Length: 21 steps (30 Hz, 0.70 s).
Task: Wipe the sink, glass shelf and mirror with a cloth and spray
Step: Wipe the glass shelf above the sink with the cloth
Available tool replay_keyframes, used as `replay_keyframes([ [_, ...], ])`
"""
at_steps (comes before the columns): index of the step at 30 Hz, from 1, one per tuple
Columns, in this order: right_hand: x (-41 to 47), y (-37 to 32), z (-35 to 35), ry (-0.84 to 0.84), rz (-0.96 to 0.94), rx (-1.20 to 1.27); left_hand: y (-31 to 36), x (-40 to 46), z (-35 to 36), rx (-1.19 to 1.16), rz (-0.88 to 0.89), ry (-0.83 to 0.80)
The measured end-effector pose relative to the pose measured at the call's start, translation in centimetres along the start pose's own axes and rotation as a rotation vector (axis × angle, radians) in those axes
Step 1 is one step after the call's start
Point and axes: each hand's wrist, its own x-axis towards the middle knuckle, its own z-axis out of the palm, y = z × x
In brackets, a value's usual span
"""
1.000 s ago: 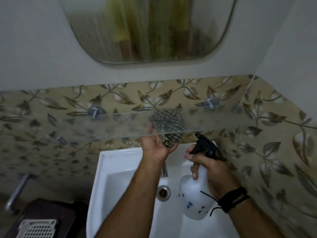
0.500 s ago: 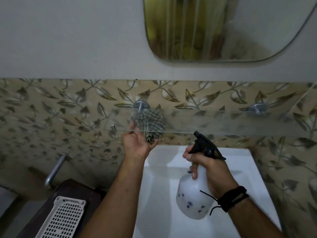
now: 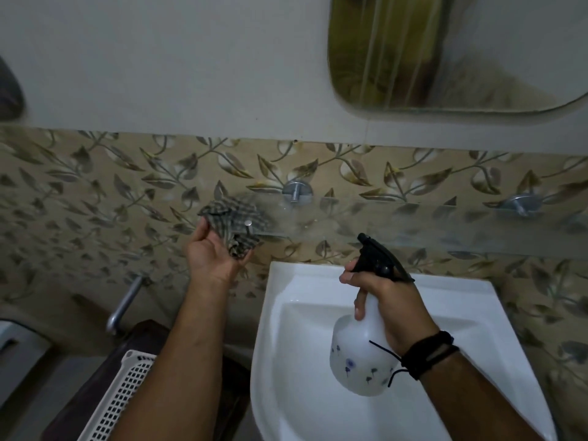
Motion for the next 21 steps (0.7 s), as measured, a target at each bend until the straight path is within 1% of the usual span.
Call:
replay_keyframes([
  [3,0.1,-0.3,0.4,0.007,-0.006,0.005,2.5,0.0,-0.5,0.006,0.052,0.029],
  [6,0.0,-0.3,0.7,0.009,-0.013,0.018,4.3,-1.0,0.9,0.022,0.133,0.039],
  [9,-0.3,-0.4,0.5,-0.001,-0.017,0.031,5.0,-1.6,3.4,0.055,0.276,0.063],
  [11,-0.5,-0.5,0.2,0.002,-0.014,0.036,4.9,-1.7,5.1,0.122,0.441,0.039],
  [12,-0.5,-0.6,0.0,0.003,-0.013,0.038,4.6,-1.7,5.8,0.238,0.555,0.015],
  [14,-0.6,-0.6,-0.5,0.009,-0.011,0.043,3.3,-2.1,7.5,0.642,0.806,-0.044],
  [15,-0.7,-0.6,-0.7,0.015,-0.008,0.045,2.3,-2.2,8.3,0.850,0.913,-0.100],
  [17,-0.6,-0.6,-1.2,0.025,-0.001,0.046,-0.1,-2.0,9.3,1.232,1.061,-0.249],
  [18,-0.7,-0.6,-1.5,0.029,-0.001,0.045,-1.5,-1.7,9.7,1.439,1.077,-0.322],
  [19,-0.7,-0.5,-1.7,0.032,-0.003,0.043,-3.0,-1.3,9.8,1.644,1.052,-0.370],
  [21,-0.7,-0.5,-2.2,0.042,-0.008,0.038,-5.4,-0.8,9.5,1.999,1.031,-0.367],
])
